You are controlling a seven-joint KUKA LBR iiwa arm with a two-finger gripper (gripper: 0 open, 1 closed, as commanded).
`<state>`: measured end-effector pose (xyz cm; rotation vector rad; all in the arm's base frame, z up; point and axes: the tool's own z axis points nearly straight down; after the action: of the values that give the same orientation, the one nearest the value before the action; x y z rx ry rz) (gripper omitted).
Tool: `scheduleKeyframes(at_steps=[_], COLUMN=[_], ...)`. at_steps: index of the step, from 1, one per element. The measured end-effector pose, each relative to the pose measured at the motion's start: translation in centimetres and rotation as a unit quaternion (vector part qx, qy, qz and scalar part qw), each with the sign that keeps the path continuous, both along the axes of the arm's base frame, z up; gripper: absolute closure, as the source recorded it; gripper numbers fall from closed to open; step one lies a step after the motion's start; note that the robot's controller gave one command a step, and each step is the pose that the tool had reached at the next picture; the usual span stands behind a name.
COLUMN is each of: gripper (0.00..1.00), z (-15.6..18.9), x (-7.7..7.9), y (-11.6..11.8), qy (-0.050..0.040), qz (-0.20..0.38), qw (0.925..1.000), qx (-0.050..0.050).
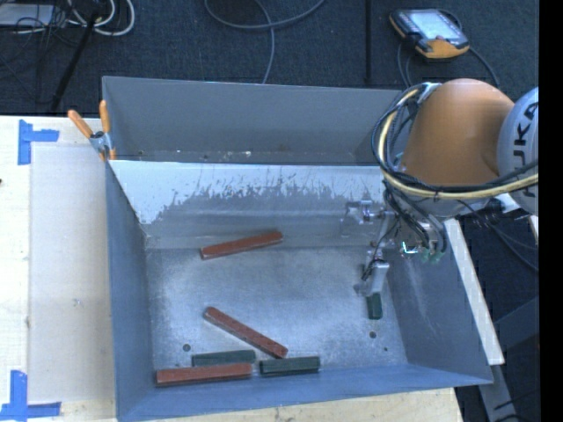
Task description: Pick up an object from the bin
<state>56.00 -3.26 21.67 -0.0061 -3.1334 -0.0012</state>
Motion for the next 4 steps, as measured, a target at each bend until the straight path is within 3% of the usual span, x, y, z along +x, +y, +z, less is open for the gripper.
scheduleKeyframes(at_steps=[1,2,3,4], gripper=[0.0,0.0,0.0,0.0], z=[0.4,-5.5,-5.8,-9.7], x=[0.2,1.0,1.1,2.1], y=[0.0,-2.1,-6.2,-8.6], qy=[-0.0039,-0.0046,-0.0045,-0.0042], qz=[0.001,0.115,0.297,0.269], qw=[1.0,0.9933,0.9548,0.9631], qx=[0.0,0.0,0.001,0.002])
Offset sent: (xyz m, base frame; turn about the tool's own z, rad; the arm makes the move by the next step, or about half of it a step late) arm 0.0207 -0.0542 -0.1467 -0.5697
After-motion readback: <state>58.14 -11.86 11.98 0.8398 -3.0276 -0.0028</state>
